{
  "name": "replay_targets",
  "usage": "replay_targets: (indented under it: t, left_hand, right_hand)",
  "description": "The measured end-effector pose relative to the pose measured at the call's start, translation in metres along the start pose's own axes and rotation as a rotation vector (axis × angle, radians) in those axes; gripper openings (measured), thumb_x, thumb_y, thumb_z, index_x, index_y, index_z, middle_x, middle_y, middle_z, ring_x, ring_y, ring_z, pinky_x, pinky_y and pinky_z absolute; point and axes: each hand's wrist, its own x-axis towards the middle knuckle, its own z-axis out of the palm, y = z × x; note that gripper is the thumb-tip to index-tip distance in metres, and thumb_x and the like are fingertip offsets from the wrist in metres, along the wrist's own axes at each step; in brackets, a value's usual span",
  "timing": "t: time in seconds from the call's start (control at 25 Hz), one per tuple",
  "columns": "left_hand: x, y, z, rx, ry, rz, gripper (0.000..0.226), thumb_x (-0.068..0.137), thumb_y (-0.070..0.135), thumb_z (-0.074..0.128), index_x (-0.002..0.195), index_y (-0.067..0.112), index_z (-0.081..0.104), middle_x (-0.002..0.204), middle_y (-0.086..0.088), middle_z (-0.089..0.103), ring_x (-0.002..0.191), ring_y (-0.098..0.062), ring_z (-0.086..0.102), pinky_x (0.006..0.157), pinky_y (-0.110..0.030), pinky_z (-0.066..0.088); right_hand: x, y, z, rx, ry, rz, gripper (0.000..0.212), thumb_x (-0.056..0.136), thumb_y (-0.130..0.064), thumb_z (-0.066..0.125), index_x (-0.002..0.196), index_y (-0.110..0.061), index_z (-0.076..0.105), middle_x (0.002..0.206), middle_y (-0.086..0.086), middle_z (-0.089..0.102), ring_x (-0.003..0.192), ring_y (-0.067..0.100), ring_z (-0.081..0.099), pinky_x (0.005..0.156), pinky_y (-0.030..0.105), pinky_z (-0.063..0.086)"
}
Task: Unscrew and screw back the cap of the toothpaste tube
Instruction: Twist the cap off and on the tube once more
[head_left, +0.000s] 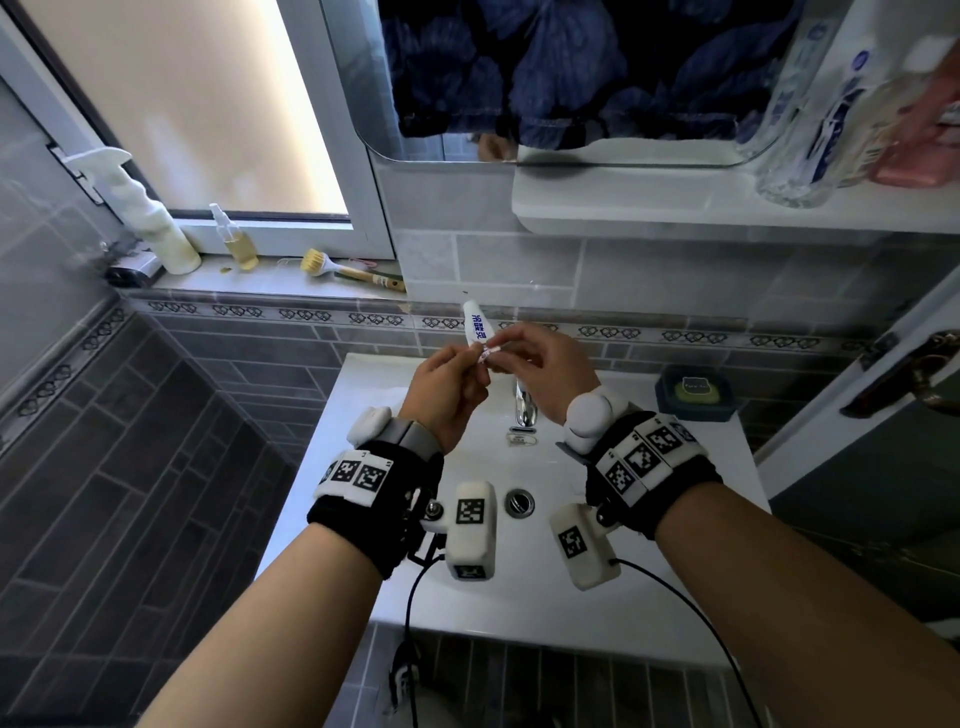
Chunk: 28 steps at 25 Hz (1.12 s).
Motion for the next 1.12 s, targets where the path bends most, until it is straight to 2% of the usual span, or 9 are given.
replay_targets:
  t: [0.12, 0.28, 0.4, 0.52, 0.64, 0.72, 0.8, 0.96, 1.12]
  left_hand:
    - [0.0, 0.005, 0.001, 0.027, 0.018, -0.049, 0.011, 0.09, 0.007, 0.054, 0.088, 0.0, 0.062, 0.051, -0.004, 0.05, 0.041, -0.011, 0.034, 0.046, -0.022, 0.029]
    - [-0.003, 0.003, 0.002, 0.124, 0.073, 0.047, 0.013, 0.09, 0.008, 0.053, 0.095, 0.006, 0.065, 0.071, -0.007, 0.059, 0.062, -0.013, 0.055, 0.055, -0.024, 0.042]
    - [-0.005, 0.001, 0.007, 0.078, 0.062, 0.106, 0.011, 0.093, 0.011, 0.054, 0.093, 0.006, 0.064, 0.078, -0.01, 0.063, 0.071, -0.016, 0.059, 0.06, -0.024, 0.047]
    - [-0.003, 0.002, 0.007, 0.207, 0.033, 0.217, 0.024, 0.096, 0.017, 0.058, 0.105, -0.004, 0.065, 0.081, -0.014, 0.064, 0.073, -0.018, 0.062, 0.06, -0.025, 0.051]
    - [-0.002, 0.001, 0.006, 0.363, 0.014, 0.309, 0.027, 0.098, 0.019, 0.057, 0.105, -0.006, 0.065, 0.078, -0.015, 0.066, 0.067, -0.019, 0.062, 0.056, -0.024, 0.049]
    - [-0.002, -0.002, 0.005, 0.447, 0.034, 0.353, 0.023, 0.099, 0.018, 0.055, 0.099, -0.003, 0.065, 0.067, -0.009, 0.065, 0.054, -0.014, 0.058, 0.049, -0.022, 0.044]
    - [-0.003, 0.0, -0.003, 0.445, 0.089, 0.358, 0.024, 0.099, 0.018, 0.054, 0.095, -0.003, 0.065, 0.058, -0.003, 0.062, 0.047, -0.012, 0.052, 0.046, -0.022, 0.039]
    - [-0.002, 0.014, -0.019, 0.164, 0.062, 0.193, 0.021, 0.1, 0.015, 0.052, 0.086, 0.002, 0.062, 0.056, -0.002, 0.059, 0.048, -0.012, 0.047, 0.05, -0.022, 0.034]
    - [0.0, 0.013, -0.008, 0.154, 0.0, 0.172, 0.019, 0.098, 0.012, 0.052, 0.088, 0.005, 0.065, 0.057, -0.004, 0.057, 0.047, -0.013, 0.046, 0.046, -0.021, 0.033]
  right_hand:
    - [0.001, -0.001, 0.0, -0.075, 0.01, -0.043, 0.014, 0.085, -0.012, 0.073, 0.097, -0.005, 0.07, 0.096, 0.006, 0.076, 0.086, 0.007, 0.07, 0.078, 0.013, 0.053]
    - [0.002, 0.002, 0.003, -0.109, 0.039, -0.021, 0.012, 0.084, -0.019, 0.074, 0.094, -0.012, 0.071, 0.098, 0.001, 0.076, 0.089, 0.008, 0.072, 0.081, 0.019, 0.056]
    - [0.005, 0.0, 0.006, 0.055, 0.098, 0.051, 0.01, 0.081, -0.012, 0.077, 0.09, -0.012, 0.073, 0.092, 0.005, 0.077, 0.085, 0.015, 0.074, 0.084, 0.03, 0.059]
    - [0.012, -0.004, 0.004, 0.202, 0.148, 0.161, 0.011, 0.078, -0.009, 0.079, 0.085, -0.011, 0.072, 0.086, 0.009, 0.077, 0.083, 0.025, 0.075, 0.086, 0.044, 0.059]
    - [0.013, -0.004, 0.0, 0.3, 0.184, 0.195, 0.026, 0.076, -0.007, 0.08, 0.092, -0.013, 0.061, 0.078, 0.009, 0.075, 0.079, 0.033, 0.075, 0.08, 0.049, 0.06]
    - [0.009, -0.002, 0.002, 0.293, 0.18, 0.179, 0.03, 0.077, -0.007, 0.08, 0.096, -0.011, 0.056, 0.073, 0.008, 0.074, 0.074, 0.033, 0.075, 0.075, 0.049, 0.062]
    - [0.009, -0.006, 0.011, 0.18, 0.123, 0.104, 0.021, 0.08, -0.009, 0.077, 0.095, -0.006, 0.062, 0.08, 0.014, 0.074, 0.075, 0.032, 0.074, 0.074, 0.044, 0.062]
    - [0.012, -0.022, 0.016, 0.056, -0.022, -0.005, 0.023, 0.081, -0.006, 0.077, 0.103, -0.003, 0.071, 0.094, 0.013, 0.076, 0.074, 0.008, 0.072, 0.073, 0.017, 0.057]
    - [0.014, -0.021, 0.003, -0.006, -0.01, -0.038, 0.021, 0.082, -0.004, 0.075, 0.101, 0.004, 0.069, 0.096, 0.018, 0.075, 0.079, 0.019, 0.072, 0.076, 0.024, 0.06]
